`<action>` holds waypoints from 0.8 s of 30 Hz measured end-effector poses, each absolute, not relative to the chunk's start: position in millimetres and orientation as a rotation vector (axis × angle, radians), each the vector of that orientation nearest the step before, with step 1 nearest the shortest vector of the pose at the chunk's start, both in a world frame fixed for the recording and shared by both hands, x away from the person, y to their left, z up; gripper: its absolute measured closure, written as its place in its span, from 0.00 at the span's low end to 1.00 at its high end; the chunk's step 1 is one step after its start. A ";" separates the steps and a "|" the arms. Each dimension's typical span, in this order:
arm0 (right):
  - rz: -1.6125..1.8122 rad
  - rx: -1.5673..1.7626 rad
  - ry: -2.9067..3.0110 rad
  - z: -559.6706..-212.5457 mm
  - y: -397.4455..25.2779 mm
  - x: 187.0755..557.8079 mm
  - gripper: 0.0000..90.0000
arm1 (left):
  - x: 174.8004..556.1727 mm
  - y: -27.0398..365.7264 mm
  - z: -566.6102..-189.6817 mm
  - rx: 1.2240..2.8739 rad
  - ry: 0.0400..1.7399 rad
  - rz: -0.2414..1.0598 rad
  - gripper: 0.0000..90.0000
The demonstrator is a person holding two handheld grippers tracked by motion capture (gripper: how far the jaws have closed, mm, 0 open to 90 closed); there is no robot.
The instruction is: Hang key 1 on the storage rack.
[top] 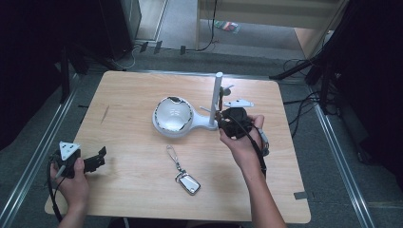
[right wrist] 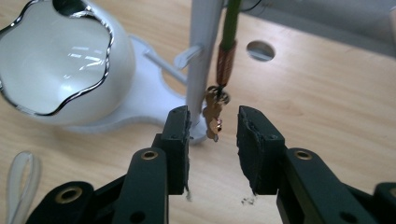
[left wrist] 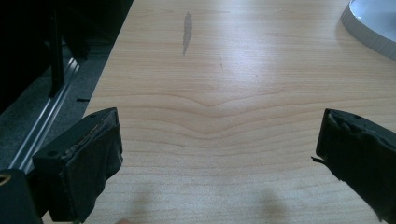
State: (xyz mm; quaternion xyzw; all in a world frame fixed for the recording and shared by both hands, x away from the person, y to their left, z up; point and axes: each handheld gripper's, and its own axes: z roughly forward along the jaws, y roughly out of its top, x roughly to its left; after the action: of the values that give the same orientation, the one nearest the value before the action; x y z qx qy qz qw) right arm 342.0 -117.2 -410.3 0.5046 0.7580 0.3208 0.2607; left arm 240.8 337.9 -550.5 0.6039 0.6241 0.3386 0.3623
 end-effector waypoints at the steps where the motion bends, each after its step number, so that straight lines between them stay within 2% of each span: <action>1: 0.866 1.378 2.070 -411.0 -116.8 342.2 0.72 | 240.8 338.0 -550.5 1.554 1.607 0.871 0.01; 24: 0.708 1.428 2.306 -433.5 -99.0 344.8 0.71 | 240.4 338.5 -550.4 1.552 1.601 0.868 0.01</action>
State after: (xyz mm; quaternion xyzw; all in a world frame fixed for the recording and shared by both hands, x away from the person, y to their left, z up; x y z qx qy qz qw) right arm 344.8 -99.0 -433.5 0.5022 0.8108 0.2490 0.1684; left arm 240.4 338.5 -550.4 0.6038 0.6226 0.3377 0.3657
